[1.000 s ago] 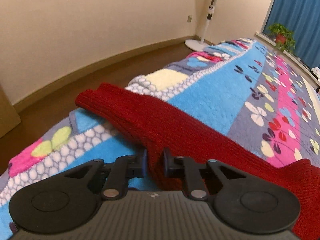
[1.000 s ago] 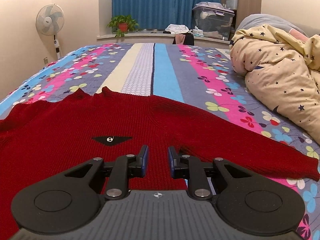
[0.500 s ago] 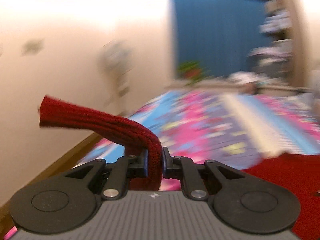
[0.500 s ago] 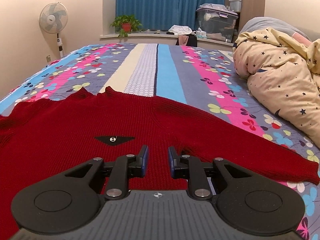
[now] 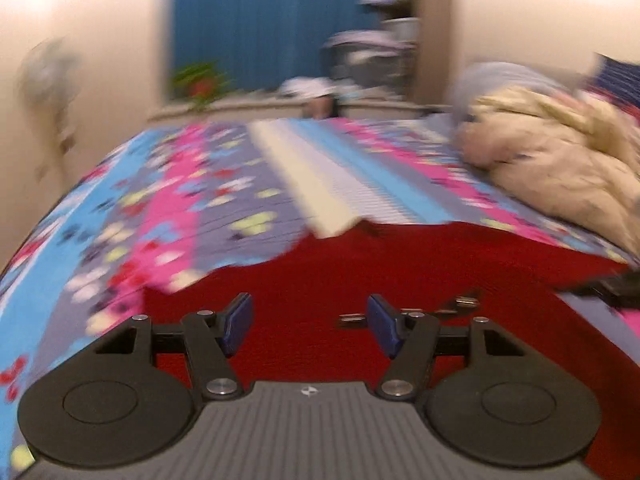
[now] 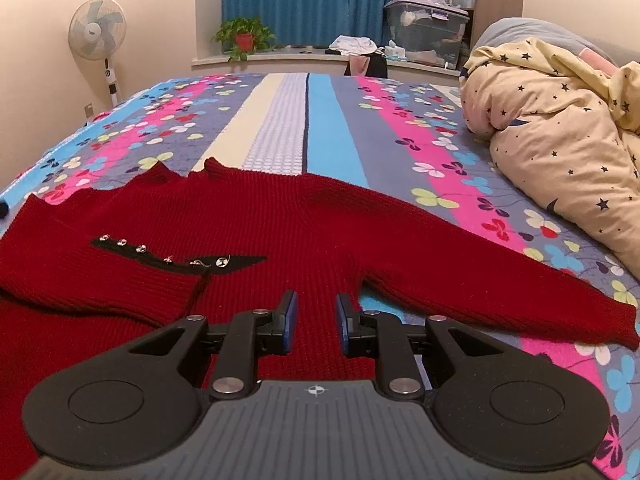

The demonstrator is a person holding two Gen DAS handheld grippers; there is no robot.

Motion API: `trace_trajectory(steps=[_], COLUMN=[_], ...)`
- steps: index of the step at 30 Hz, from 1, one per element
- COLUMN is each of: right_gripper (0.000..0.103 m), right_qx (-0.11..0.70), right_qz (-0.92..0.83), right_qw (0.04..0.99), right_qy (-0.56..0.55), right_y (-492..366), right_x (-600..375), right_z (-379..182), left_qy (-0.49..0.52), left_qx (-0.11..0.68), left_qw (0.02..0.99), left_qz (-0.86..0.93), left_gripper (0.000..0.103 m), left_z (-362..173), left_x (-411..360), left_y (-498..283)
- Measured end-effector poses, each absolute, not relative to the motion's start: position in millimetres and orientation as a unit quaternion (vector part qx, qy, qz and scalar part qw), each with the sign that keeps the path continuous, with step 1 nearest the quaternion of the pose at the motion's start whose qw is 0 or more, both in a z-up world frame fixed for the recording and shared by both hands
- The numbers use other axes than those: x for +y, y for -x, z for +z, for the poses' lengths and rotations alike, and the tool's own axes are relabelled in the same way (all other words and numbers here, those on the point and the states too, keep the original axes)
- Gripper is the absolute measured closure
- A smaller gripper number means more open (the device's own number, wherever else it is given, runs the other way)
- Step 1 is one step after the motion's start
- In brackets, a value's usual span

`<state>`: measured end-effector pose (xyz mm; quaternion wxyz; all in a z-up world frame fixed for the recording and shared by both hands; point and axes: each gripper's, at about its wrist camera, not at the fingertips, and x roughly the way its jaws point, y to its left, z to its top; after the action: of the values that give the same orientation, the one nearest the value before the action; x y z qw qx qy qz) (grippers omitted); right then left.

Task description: Fold small clothes

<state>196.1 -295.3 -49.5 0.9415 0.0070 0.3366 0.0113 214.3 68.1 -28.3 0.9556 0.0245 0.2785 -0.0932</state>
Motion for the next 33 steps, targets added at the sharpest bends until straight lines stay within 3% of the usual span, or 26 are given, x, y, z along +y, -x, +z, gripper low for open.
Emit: trace_trajectory(steps=[2,9,19,24,25,26,30,33], right_gripper=[0.094,0.093,0.068,0.066,0.067,0.077,0.097,0.097], right_qx=[0.339,0.350,0.380,0.389,0.385,0.378,0.327,0.227], right_qz=[0.018,0.070,0.131,0.137,0.134,0.129,0.128,0.090], right_qw=[0.940,0.933,0.913,0.908,0.911,0.914,0.934,0.966], right_qy=[-0.010,-0.053,-0.068,-0.072,-0.069,-0.066,-0.071,-0.086], right_y=[-197,-201,-236,-254,-256,-258,-263,-261], right_x=[-292,-284,-234,-217,-214,-213,-220,-244], right_z=[-51,-56,-85,-102,-102,-102,-86,-44], left_qy=[-0.006,0.071,0.092,0.083,0.080,0.076,0.065,0.073], left_qx=[0.309,0.361,0.357,0.363,0.364,0.366,0.366,0.347], left_qw=[0.951,0.925,0.924,0.922,0.921,0.921,0.922,0.928], left_qz=[-0.032,0.096,0.102,0.109,0.110,0.111,0.113,0.116], left_gripper=[0.035,0.035,0.035,0.035,0.035,0.035,0.035,0.036], left_z=[-30,-30,-22,-32,-34,-36,-42,-41], left_x=[91,176,185,184,183,183,180,180], left_y=[-234,-268,-264,-273,-274,-275,-280,-281])
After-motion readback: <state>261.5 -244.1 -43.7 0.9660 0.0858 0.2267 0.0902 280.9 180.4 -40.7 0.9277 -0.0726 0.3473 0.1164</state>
